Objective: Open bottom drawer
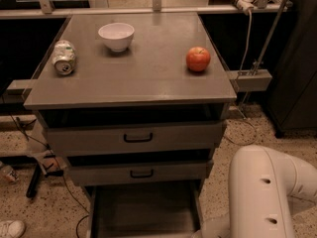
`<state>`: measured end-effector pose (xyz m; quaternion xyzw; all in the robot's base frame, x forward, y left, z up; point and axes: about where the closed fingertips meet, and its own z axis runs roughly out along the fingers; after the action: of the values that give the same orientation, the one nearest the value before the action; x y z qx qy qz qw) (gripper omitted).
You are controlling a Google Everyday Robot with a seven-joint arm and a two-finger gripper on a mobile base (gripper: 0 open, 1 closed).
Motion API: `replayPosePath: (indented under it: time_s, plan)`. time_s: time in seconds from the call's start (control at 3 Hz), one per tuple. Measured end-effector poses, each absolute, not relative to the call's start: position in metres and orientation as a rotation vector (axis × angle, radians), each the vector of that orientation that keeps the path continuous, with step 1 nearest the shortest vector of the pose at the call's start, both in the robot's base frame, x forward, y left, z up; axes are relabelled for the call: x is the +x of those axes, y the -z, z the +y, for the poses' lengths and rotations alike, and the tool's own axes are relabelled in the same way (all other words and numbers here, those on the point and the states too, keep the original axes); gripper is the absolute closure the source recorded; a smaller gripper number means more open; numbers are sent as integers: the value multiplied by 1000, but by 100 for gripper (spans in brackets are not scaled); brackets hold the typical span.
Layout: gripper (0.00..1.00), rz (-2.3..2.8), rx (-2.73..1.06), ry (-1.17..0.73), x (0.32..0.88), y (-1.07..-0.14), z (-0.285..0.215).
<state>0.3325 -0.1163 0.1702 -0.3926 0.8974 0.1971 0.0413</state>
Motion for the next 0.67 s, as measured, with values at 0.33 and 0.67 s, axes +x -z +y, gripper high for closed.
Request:
replayPosePath:
  time_s: [0.33, 0.67]
  plan:
    - [0, 2750, -1199, -603, 334, -171, -116]
    - [0, 2750, -1199, -603, 335, -171, -115]
